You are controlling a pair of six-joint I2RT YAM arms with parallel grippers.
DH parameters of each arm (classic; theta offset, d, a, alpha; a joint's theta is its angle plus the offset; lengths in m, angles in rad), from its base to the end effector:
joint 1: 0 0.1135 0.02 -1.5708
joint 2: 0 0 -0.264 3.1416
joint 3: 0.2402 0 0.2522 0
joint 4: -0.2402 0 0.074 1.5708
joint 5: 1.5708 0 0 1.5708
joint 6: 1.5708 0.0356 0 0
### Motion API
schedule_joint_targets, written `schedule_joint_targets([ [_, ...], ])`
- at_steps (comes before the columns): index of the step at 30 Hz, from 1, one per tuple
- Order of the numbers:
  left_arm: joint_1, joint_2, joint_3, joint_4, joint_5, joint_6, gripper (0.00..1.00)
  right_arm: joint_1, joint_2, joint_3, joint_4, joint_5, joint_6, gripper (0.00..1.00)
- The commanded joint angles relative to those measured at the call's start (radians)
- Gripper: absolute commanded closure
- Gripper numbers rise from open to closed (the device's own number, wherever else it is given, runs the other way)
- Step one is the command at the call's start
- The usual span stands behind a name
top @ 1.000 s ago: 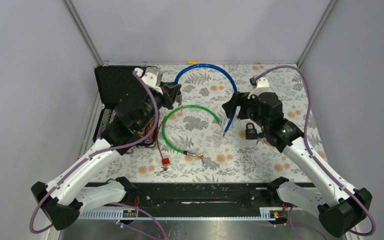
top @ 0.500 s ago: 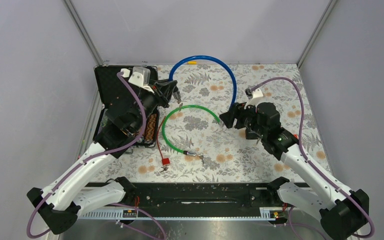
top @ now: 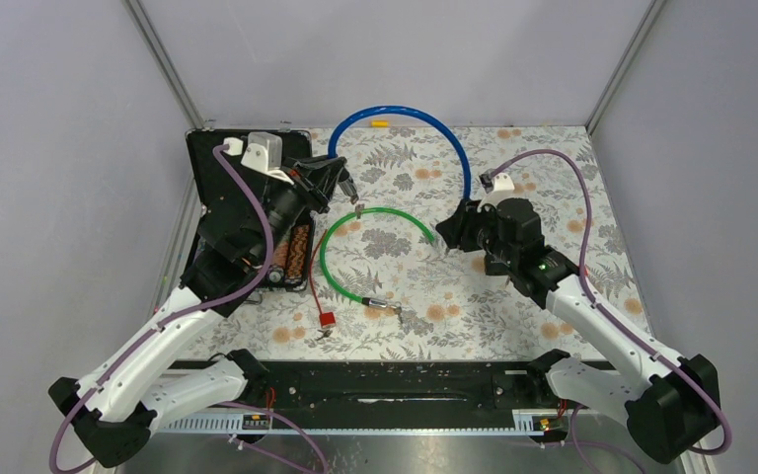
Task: Lock with the key
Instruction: Lock the lock.
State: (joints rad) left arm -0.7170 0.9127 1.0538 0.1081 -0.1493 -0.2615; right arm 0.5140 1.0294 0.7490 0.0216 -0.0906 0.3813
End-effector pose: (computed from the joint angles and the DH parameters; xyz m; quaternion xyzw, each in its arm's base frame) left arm 0.1531 -0.1264 0.4431 0.0808 0.6095 -0.3296 0.7165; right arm 0.2089 0.1217 0.3016 -0.0800 0.7881 0.2961 0.5338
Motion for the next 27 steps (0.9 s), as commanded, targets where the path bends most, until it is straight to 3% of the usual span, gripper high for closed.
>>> schedule_joint_targets([
  [1, 0.001, -0.035, 0.018, 0.140, -0.006, -0.056, 1.00, -0.002, 0.001, 0.032, 0.009, -0.004, 0.021, 0.63],
  [4, 0.001, -0.034, 0.014, 0.127, -0.006, -0.079, 1.00, -0.002, -0.006, 0.043, 0.003, -0.036, 0.025, 0.85],
  [7, 0.001, -0.031, -0.005, 0.114, 0.003, -0.130, 1.00, -0.002, -0.031, 0.059, 0.008, -0.072, 0.035, 1.00],
  [15, 0.000, 0.030, -0.022, 0.042, 0.109, -0.363, 1.00, 0.012, -0.146, 0.128, 0.110, -0.154, 0.134, 1.00],
  [20, -0.002, 0.069, -0.044, 0.101, 0.189, -0.500, 1.00, 0.038, -0.199, 0.172, 0.202, -0.121, 0.161, 1.00],
  [27, -0.001, 0.128, -0.070, 0.230, 0.290, -0.661, 1.00, 0.120, -0.152, 0.228, 0.340, -0.062, 0.105, 1.00],
])
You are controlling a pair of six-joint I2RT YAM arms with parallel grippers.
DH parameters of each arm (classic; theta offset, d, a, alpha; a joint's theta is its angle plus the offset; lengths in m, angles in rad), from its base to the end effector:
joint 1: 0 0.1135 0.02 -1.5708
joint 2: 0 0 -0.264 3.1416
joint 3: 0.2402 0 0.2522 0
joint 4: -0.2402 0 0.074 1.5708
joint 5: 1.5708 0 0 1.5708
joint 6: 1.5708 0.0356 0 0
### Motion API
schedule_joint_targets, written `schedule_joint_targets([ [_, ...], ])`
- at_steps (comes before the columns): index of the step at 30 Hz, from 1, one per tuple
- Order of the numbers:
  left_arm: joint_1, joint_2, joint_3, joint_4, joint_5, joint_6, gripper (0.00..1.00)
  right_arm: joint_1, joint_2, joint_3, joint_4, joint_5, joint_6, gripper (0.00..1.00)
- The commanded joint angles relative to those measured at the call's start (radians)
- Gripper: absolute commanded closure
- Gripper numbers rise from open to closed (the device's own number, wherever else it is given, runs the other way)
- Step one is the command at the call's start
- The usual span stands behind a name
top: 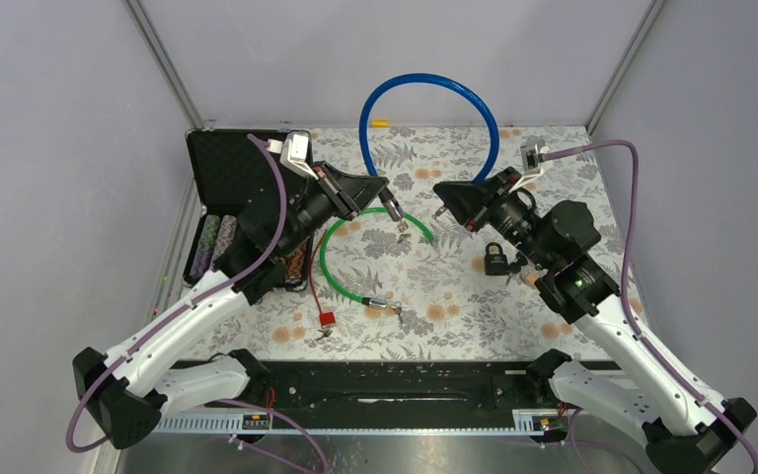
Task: Lock with the key
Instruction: Lock the lock.
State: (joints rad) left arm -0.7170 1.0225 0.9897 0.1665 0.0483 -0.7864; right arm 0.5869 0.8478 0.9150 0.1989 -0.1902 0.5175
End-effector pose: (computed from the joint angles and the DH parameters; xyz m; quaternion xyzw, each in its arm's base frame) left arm 0.1781 -0.1575 0.4053 -0.0047 0.6583 -0.5255 0.5389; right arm 0.1552 0.1113 0.4164 -0.0964 0.6013 0.4640 0.6433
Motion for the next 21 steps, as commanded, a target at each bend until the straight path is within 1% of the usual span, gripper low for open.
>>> schedule_joint_targets([
  [1, -0.002, 0.026, -0.007, 0.187, 0.103, -0.156, 1.00, 0.060, 0.042, 0.070, 0.180, 0.038, -0.037, 1.00],
  [5, -0.001, 0.058, -0.005, 0.215, 0.130, -0.248, 1.00, 0.133, 0.088, 0.090, 0.240, 0.071, -0.101, 1.00],
  [9, -0.002, 0.076, -0.010, 0.251, 0.162, -0.315, 1.00, 0.178, 0.116, 0.094, 0.257, 0.115, -0.168, 1.00],
  [14, -0.001, 0.085, -0.017, 0.274, 0.198, -0.337, 1.00, 0.192, 0.123, 0.087, 0.289, 0.146, -0.181, 1.00],
  [21, -0.001, 0.072, -0.036, 0.301, 0.204, -0.346, 1.00, 0.195, 0.118, 0.077, 0.283, 0.212, -0.199, 1.00],
])
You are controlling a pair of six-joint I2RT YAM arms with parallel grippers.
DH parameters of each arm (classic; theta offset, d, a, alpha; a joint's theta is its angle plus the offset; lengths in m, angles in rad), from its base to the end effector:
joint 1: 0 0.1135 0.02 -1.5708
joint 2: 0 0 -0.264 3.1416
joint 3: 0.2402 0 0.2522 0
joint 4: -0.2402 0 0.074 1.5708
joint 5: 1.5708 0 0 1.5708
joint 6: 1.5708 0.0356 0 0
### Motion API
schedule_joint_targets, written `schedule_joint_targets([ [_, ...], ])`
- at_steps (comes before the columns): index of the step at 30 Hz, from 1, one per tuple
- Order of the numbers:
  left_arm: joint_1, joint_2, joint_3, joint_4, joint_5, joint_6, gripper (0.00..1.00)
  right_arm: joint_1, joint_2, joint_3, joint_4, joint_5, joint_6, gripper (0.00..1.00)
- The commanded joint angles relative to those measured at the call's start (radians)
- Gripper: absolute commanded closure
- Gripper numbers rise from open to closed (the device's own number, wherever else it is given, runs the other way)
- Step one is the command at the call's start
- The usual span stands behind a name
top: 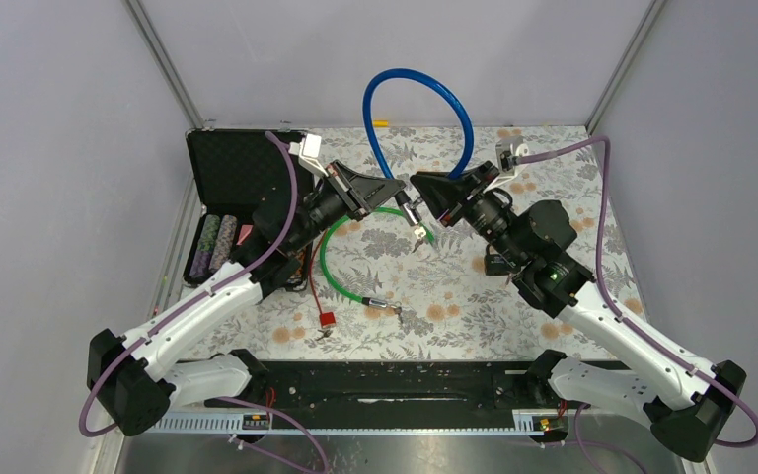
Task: Lock with the key
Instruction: Lock the lock.
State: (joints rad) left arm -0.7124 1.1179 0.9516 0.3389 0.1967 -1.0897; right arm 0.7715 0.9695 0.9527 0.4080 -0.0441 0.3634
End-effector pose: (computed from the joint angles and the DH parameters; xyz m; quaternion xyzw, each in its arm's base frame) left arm 0.1947 -0.1774 0.3882 -0.0463 0.6431 -0.6364 0.4233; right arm 0.1551 0.1530 0.4288 -0.1306 0.5408 0.4569 0.6940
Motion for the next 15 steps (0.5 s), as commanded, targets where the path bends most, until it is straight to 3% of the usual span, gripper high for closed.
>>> schedule_joint_targets([
  [1, -0.006, -0.025, 0.001, 0.128, 0.054, -0.042, 1.00, 0.011, -0.005, 0.039, 0.069, 0.074, -0.043, 1.00],
  [15, 0.002, -0.003, -0.015, 0.158, 0.022, -0.113, 1.00, 0.030, -0.009, -0.003, 0.098, 0.012, -0.010, 1.00],
])
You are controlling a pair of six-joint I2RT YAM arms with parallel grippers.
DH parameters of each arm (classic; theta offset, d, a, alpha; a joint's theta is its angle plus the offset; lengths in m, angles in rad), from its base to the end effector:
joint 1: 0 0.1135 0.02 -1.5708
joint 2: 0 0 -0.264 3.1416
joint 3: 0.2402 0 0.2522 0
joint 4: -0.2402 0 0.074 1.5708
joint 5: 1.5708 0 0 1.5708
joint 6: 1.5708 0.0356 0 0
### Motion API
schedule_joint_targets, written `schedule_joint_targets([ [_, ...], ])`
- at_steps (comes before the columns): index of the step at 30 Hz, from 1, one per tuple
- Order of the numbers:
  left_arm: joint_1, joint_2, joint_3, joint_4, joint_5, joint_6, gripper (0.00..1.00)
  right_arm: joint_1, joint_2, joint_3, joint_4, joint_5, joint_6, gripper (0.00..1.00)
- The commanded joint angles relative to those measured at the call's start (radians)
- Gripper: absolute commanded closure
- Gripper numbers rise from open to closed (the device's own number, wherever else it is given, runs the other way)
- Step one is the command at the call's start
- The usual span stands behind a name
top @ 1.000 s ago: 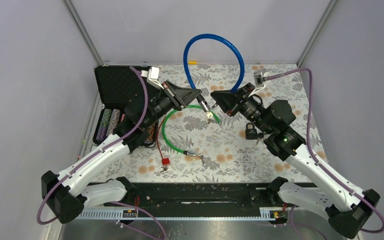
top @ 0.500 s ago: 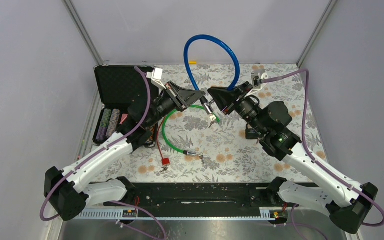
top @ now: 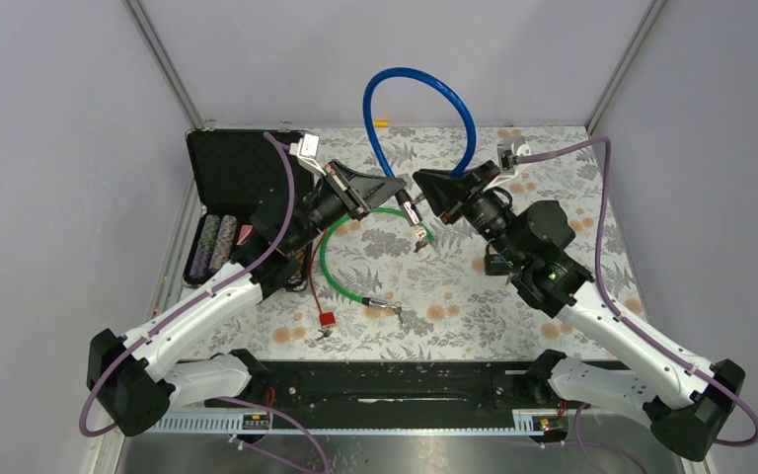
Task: Lock with the key
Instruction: Lock the lock.
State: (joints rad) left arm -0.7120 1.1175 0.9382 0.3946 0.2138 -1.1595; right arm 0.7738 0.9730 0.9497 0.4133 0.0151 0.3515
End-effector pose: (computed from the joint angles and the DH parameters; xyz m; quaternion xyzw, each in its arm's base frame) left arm 0.1937 -0.1772 0.3894 -0.0573 0.6264 -0.6632 0.4056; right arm 0.1571 0.1527 0.4277 -0.1105 0.5456 0.4396 0.7049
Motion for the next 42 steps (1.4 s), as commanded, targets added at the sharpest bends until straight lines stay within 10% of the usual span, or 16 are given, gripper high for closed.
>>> schedule_joint_targets([
  [1, 0.003, -0.004, -0.001, 0.091, -0.002, -0.043, 1.00, 0.028, -0.017, -0.003, 0.093, -0.043, -0.001, 1.00],
  [42, 0.035, 0.029, -0.042, 0.130, 0.012, -0.167, 1.00, 0.041, -0.034, -0.062, 0.091, 0.032, -0.038, 1.00],
])
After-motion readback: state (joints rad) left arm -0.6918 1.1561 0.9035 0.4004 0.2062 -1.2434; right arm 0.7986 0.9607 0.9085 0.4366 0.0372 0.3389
